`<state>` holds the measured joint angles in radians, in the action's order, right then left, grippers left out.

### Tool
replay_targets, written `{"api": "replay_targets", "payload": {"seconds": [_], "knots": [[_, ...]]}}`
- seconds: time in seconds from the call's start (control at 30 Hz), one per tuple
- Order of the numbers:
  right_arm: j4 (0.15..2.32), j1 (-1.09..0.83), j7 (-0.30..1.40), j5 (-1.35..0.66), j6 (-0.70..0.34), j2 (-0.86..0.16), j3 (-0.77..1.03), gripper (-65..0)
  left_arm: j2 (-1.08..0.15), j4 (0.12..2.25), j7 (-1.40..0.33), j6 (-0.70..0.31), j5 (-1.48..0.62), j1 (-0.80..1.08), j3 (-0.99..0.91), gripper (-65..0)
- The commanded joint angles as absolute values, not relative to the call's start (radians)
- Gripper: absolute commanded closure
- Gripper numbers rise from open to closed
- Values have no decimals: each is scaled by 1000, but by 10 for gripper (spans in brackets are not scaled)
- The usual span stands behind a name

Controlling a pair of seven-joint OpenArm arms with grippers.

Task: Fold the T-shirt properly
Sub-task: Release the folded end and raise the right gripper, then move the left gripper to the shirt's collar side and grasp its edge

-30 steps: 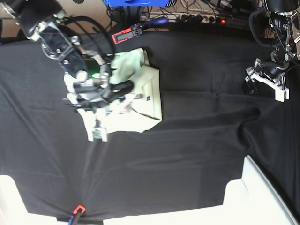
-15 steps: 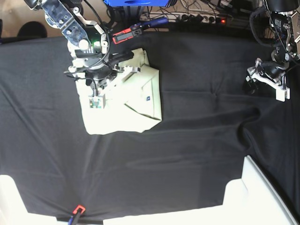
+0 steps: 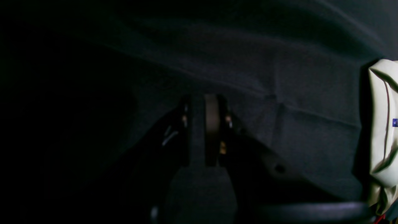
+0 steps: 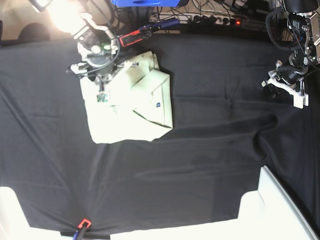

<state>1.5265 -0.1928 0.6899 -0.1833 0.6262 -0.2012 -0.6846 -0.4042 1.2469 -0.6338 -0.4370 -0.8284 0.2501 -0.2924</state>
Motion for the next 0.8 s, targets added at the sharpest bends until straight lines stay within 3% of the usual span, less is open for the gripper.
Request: {"api": "replay_targets", "payload": {"seconds": [0.0,0.33,0.6,0.77], "knots": [[1531,-191,676,-177,622,-189,-684,-20,-423,1259,-613,-441,-842,245,-303,-60],[1721,-219,731,-173,662,-191,-647,-29,-406,1296,-613,-443,-842,248,-199,-81],[1865,-271,723,-173,698,-199,-437,-32,-363,1492,-624,-463,-900,283,-94,-484],[1857,-272,727,-176,698,-199,-383,-67,-344,1498,-696,-645,-1027,242,-44,-581]]}}
